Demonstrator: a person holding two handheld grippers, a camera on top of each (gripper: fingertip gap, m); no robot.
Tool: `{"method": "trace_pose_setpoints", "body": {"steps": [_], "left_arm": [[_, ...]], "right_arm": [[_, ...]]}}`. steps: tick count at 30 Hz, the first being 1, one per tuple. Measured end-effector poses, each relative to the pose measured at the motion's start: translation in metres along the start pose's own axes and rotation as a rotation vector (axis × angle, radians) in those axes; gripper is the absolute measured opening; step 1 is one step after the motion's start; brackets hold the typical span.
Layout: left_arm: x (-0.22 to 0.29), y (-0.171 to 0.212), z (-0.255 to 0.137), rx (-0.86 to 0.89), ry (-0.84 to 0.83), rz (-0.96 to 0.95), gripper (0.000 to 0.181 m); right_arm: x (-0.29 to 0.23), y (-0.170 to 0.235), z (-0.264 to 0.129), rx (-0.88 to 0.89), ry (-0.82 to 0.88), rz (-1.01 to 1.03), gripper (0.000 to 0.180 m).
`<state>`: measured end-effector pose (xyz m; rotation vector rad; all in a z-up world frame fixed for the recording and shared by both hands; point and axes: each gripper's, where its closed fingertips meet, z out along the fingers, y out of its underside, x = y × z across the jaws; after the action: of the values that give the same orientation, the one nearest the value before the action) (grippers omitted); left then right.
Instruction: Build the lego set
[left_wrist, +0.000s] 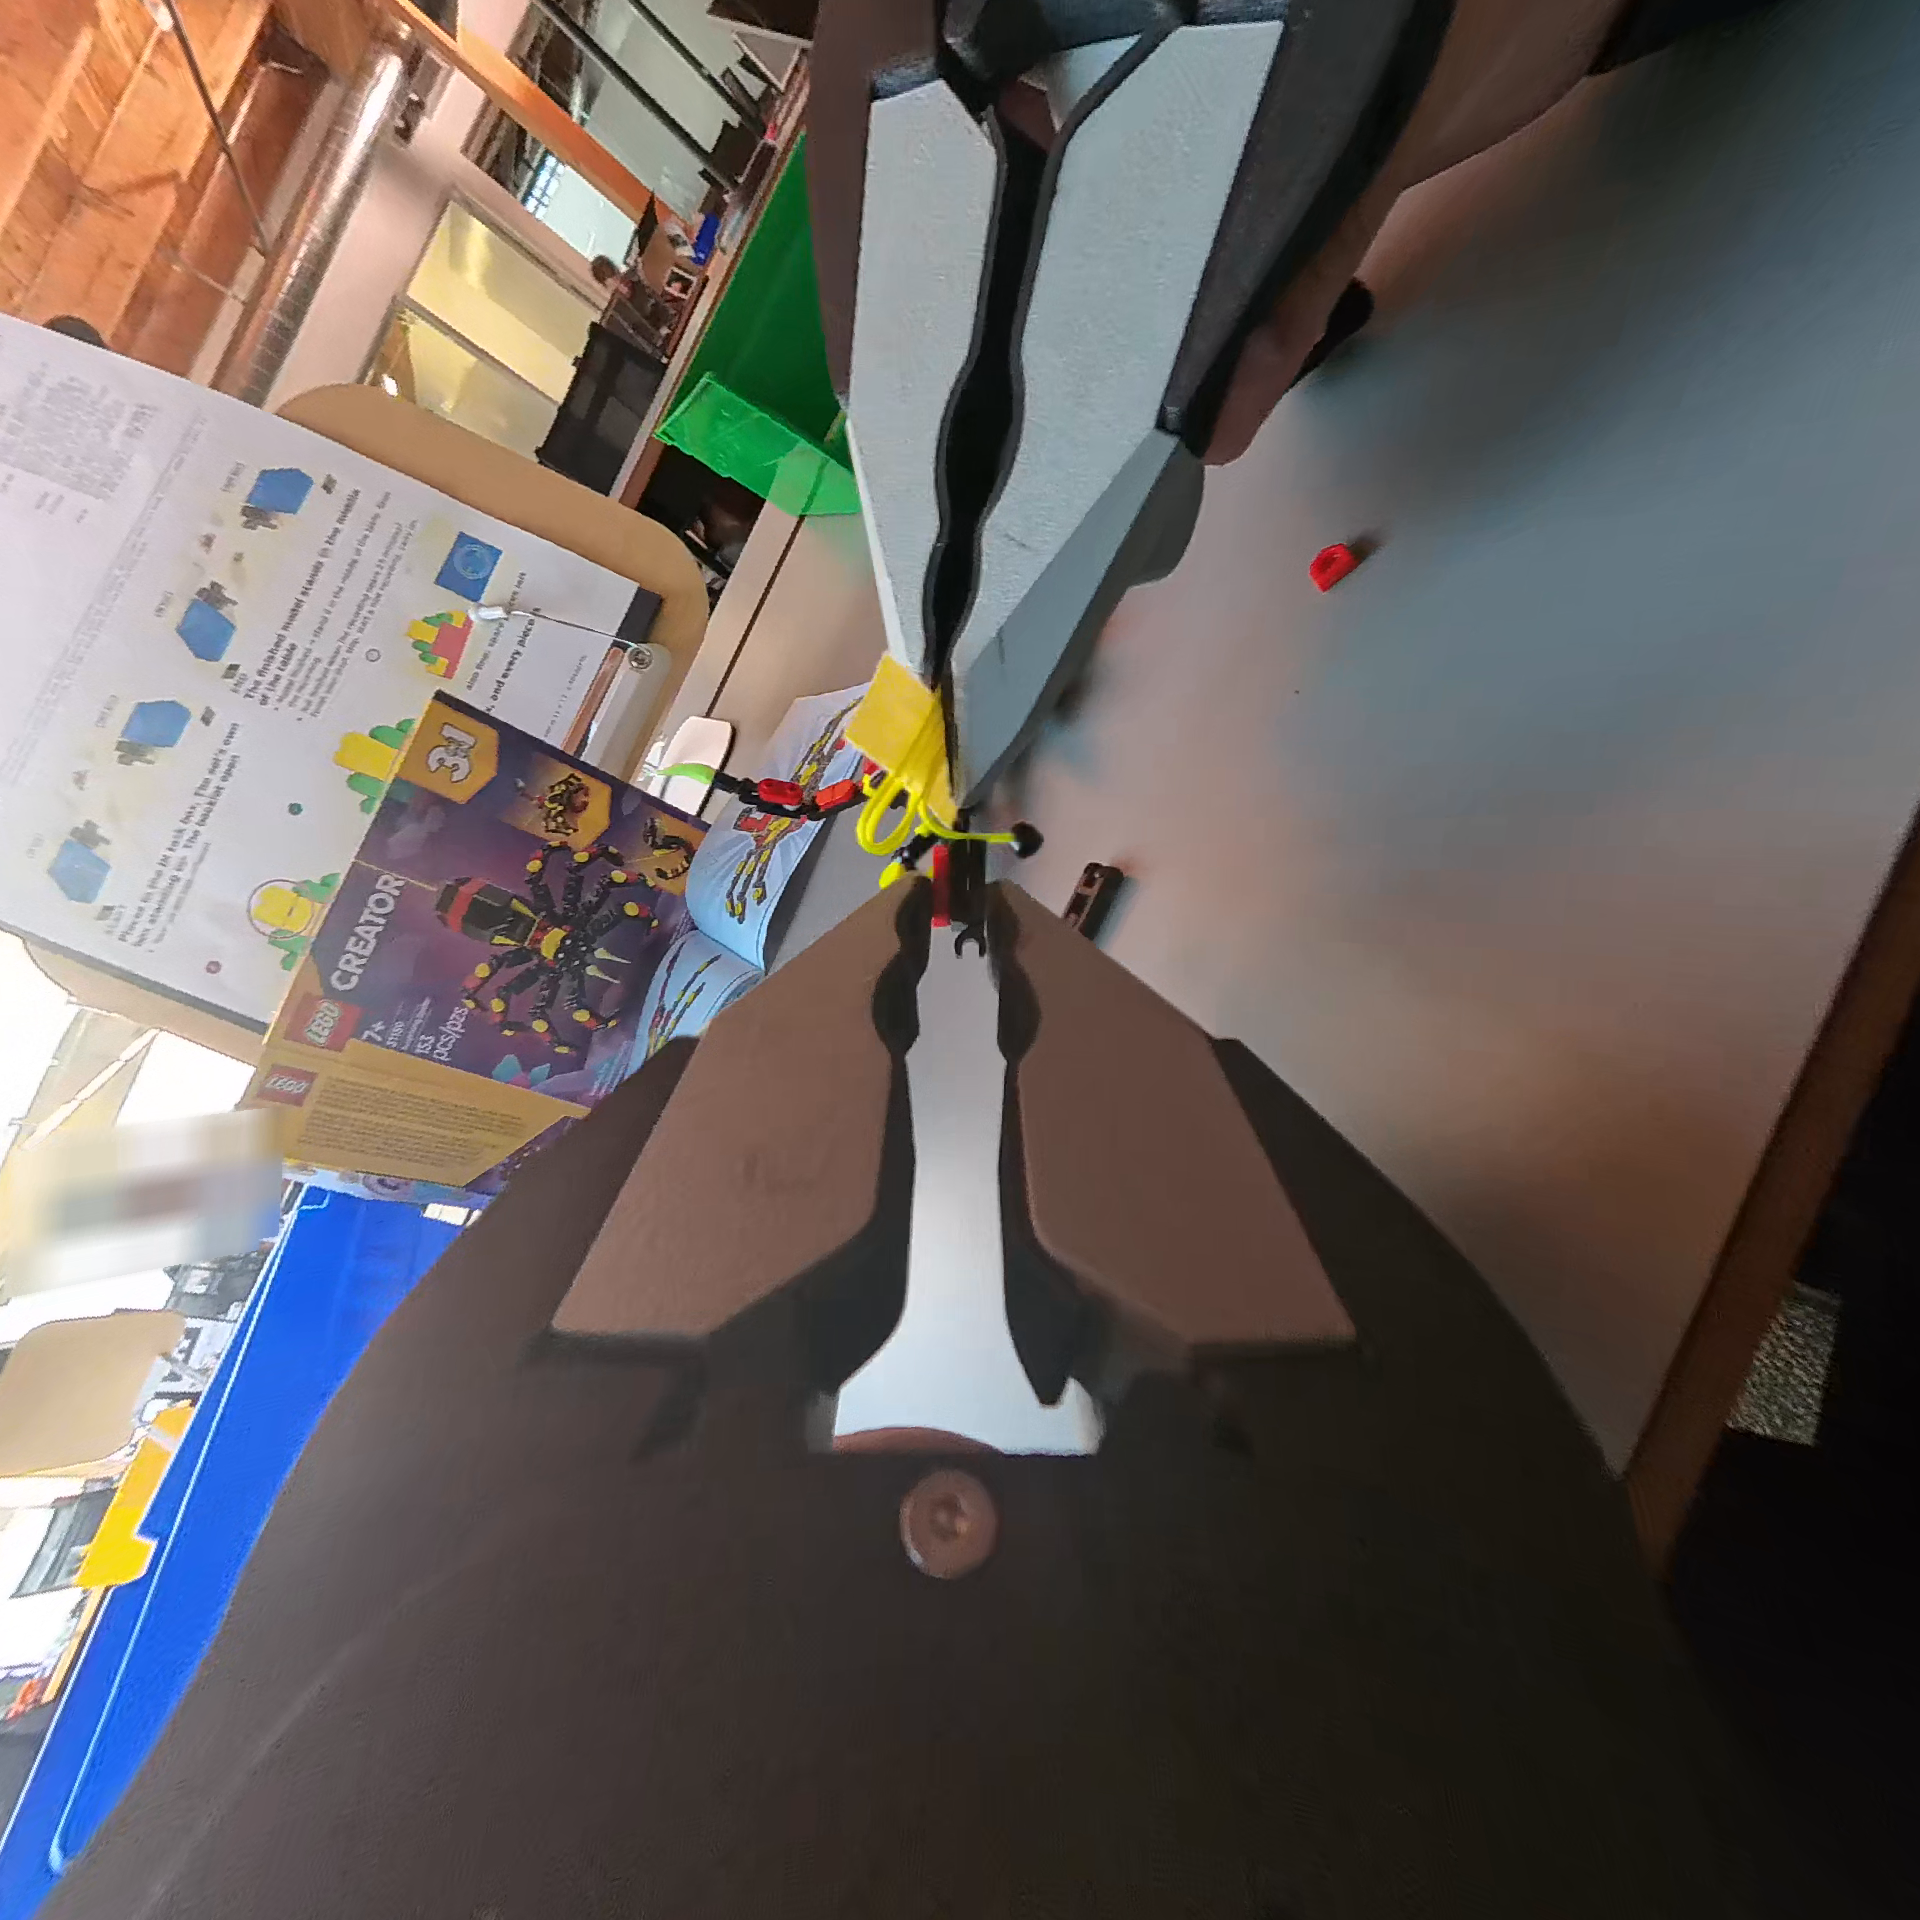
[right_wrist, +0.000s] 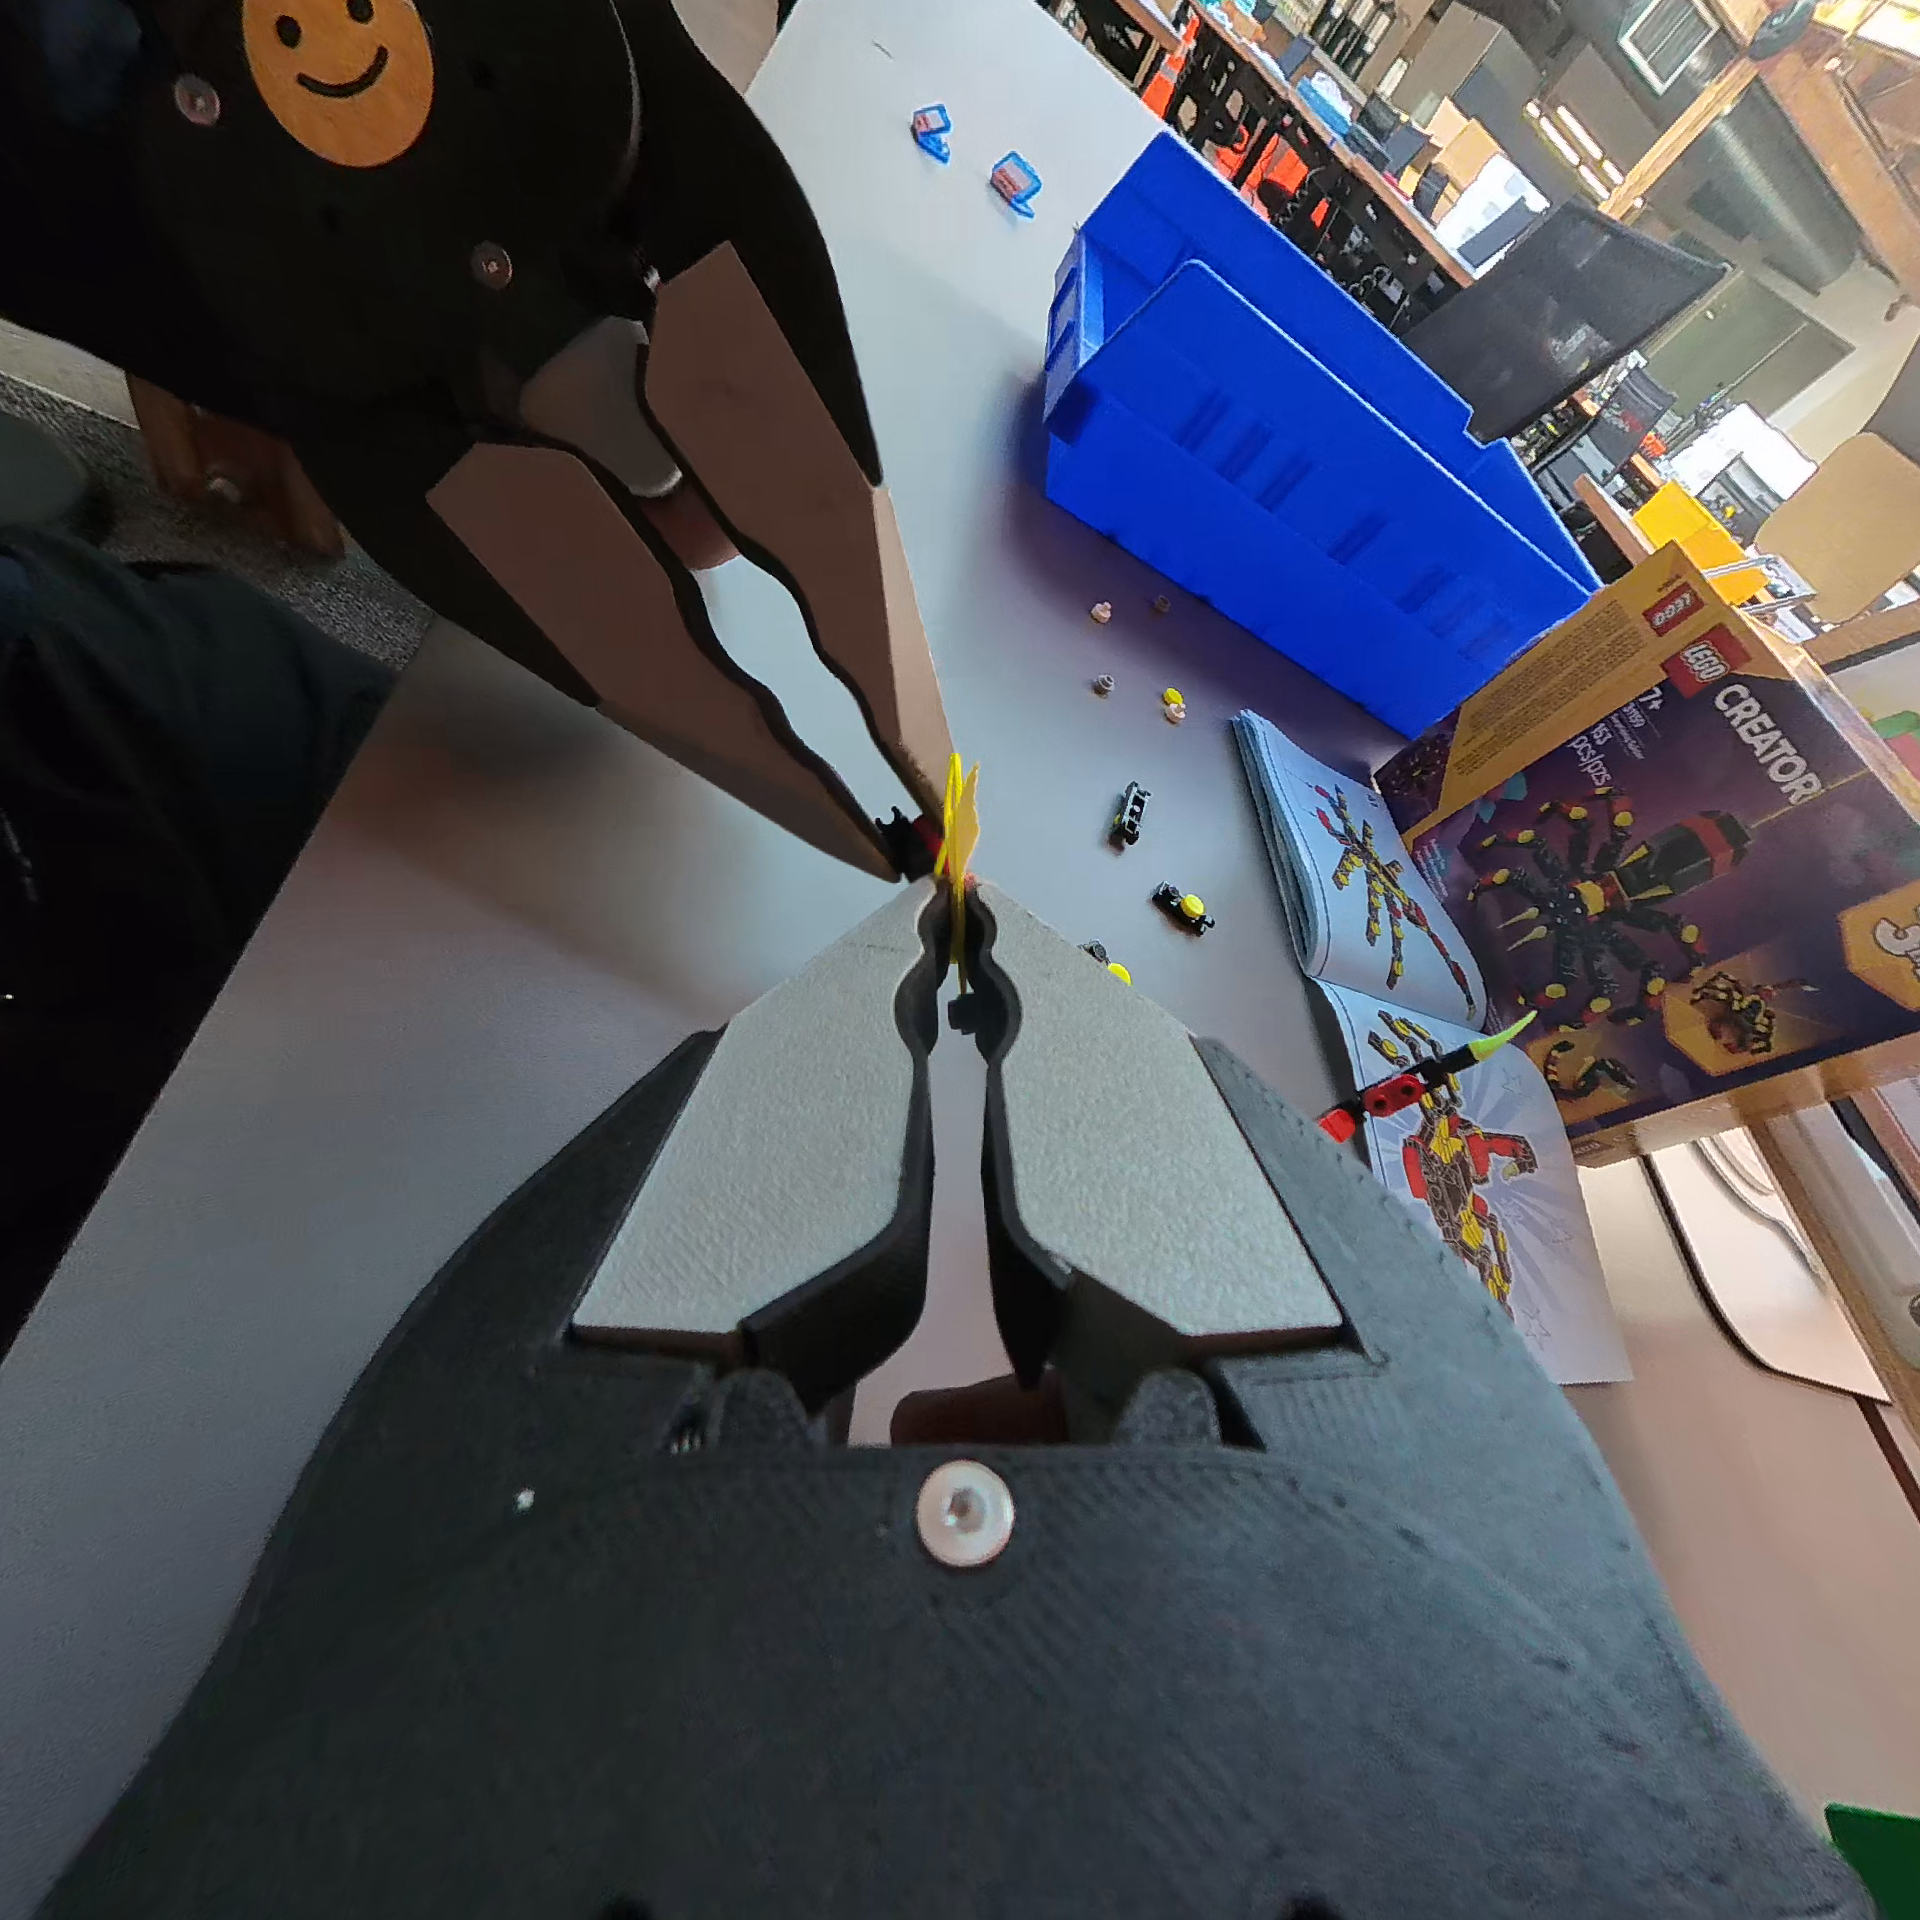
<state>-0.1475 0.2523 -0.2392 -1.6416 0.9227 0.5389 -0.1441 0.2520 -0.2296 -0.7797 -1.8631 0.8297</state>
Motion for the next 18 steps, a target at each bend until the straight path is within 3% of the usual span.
{"method": "trace_pose_setpoints", "body": {"steps": [18], "left_arm": [[-0.0044, -0.0063, -0.0063, 0.059, 0.069, -0.122, 0.006]], "right_arm": [[-0.0017, -0.0045, -0.0019, 0.028, -0.01, -0.001, 0.0]]}}
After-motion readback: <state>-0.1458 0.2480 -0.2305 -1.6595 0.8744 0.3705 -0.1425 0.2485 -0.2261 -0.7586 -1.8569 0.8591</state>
